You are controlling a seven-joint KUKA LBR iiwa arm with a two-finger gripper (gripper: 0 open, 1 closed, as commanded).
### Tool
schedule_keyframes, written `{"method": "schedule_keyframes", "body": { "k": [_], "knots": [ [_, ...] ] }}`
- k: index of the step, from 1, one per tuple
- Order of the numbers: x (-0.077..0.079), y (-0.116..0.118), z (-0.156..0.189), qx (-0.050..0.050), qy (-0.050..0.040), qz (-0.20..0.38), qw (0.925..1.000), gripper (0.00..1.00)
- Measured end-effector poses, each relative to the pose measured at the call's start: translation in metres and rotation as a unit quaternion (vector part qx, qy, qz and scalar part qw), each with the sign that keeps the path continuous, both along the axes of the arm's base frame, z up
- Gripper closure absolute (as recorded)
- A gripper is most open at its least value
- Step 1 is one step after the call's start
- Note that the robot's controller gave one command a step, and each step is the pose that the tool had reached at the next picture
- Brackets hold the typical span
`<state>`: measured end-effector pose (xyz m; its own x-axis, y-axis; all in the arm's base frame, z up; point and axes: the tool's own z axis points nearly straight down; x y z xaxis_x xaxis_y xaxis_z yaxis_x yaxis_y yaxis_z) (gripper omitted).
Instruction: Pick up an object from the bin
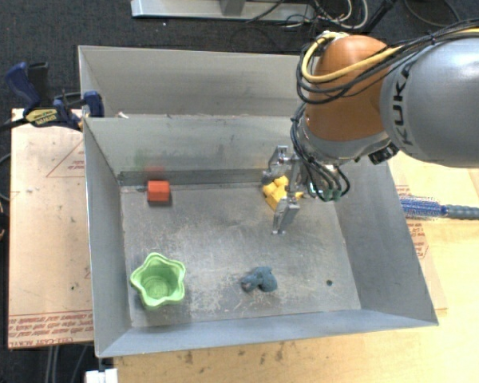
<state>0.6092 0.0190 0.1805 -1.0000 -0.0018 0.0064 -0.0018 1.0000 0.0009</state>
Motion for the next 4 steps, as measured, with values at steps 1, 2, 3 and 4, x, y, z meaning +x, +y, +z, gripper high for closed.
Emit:
{"method": "schedule_keyframes", "body": {
  "k": [1,2,3,4],
  "knots": [
    [-0.111,-0.046,-0.052,0.000,-0.0005,0.149,0.9888,0.00],
    [-0.081,0.021,-0.107,-0.001,-0.0025,0.341,0.9402,0.00],
    [-0.080,0.021,-0.105,0.000,-0.0049,0.340,0.9405,1.00],
    [-0.096,-0.008,0.063,-0.001,-0.0084,0.355,0.9348,1.00]
  ]
}}
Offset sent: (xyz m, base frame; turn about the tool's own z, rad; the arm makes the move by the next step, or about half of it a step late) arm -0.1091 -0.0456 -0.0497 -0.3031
